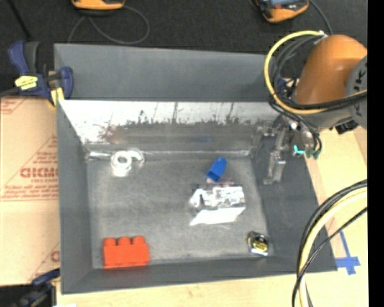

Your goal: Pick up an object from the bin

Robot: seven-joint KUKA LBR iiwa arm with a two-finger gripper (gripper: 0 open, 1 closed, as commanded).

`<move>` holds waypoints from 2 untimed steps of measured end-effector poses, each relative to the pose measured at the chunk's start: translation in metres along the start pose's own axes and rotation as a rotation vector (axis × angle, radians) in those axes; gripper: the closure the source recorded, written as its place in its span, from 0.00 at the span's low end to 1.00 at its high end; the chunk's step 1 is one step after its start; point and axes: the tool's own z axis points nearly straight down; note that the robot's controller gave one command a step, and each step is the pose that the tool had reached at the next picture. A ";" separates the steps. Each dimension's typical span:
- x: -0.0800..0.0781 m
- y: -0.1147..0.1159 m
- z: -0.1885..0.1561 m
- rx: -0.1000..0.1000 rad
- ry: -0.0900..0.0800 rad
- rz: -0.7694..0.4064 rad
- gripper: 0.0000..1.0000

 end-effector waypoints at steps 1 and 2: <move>0.069 0.059 0.099 -0.001 -0.003 -0.174 0.00; 0.087 0.088 0.065 0.000 -0.010 -0.212 0.00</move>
Offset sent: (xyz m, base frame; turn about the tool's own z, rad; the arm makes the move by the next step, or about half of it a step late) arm -0.0679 0.0597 -0.0973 -0.1764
